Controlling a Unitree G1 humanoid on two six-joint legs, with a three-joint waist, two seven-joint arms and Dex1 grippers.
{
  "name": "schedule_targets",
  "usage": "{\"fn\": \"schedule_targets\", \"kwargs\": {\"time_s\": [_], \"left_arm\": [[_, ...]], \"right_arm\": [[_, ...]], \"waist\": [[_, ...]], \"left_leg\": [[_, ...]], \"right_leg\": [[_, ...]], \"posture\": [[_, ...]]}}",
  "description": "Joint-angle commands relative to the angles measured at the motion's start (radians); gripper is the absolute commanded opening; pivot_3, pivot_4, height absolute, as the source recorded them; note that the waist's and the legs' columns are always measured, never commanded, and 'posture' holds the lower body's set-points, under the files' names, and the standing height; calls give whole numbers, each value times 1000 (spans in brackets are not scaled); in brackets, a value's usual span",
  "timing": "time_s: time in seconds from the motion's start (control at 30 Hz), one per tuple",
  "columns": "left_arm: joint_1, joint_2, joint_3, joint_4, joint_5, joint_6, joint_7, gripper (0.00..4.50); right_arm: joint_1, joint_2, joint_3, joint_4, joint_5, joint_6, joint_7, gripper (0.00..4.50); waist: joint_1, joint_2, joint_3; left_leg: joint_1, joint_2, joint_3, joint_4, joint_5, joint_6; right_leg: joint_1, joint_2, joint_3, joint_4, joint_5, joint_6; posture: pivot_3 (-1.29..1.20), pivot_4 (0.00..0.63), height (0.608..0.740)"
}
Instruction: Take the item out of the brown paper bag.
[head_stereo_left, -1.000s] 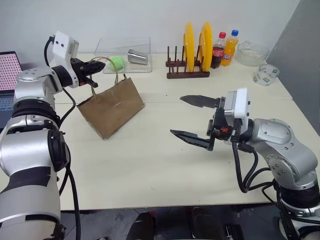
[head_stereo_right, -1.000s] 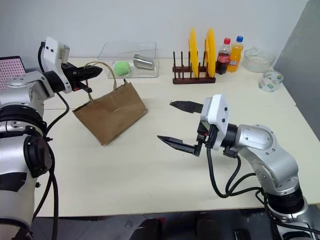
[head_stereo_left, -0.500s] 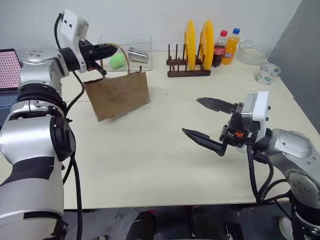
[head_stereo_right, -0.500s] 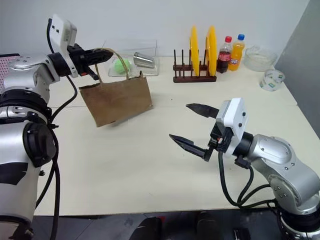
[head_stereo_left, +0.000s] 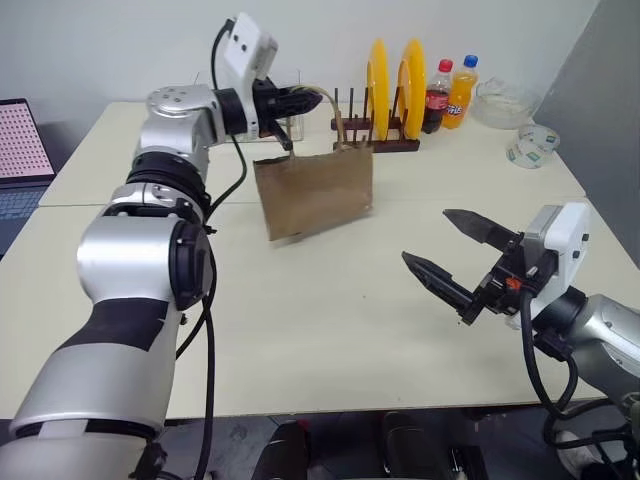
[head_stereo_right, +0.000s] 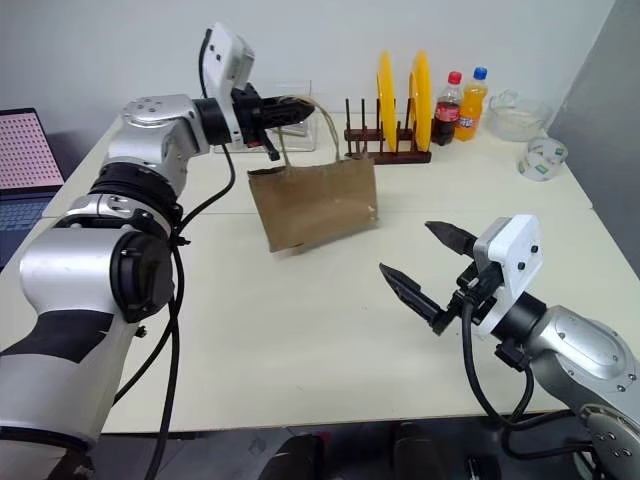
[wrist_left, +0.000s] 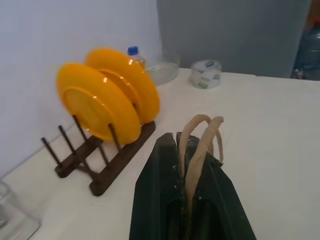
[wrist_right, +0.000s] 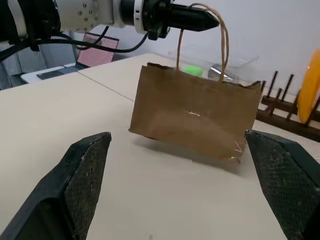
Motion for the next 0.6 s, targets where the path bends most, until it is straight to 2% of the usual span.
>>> {"fn": "schedule_targets", "kwargs": {"time_s": [0.03, 0.33, 0.6], "left_arm": [[-74, -49, 6, -16, 15, -42, 28, 23], [-76, -163, -26, -4, 95, -83, 55, 23], [-51, -177, -65, 2, 174, -132, 103, 23]], "right_arm": [[60, -81, 6, -114, 50, -130, -81, 4500], [258, -366, 125, -114, 64, -493, -285, 4500], [349, -560, 271, -114, 2, -759, -435, 4500]], "waist": [[1, 0, 0], [-3, -1, 0], [-2, -1, 1]], "left_leg": [[0, 0, 0, 0, 0, 0], [1, 0, 2, 0, 0, 0], [1, 0, 3, 1, 0, 0]], "right_leg": [[0, 0, 0, 0, 0, 0], [1, 0, 2, 0, 0, 0], [1, 0, 2, 0, 0, 0]], "posture": [[0, 150, 740], [0, 150, 740], [0, 150, 740]]}}
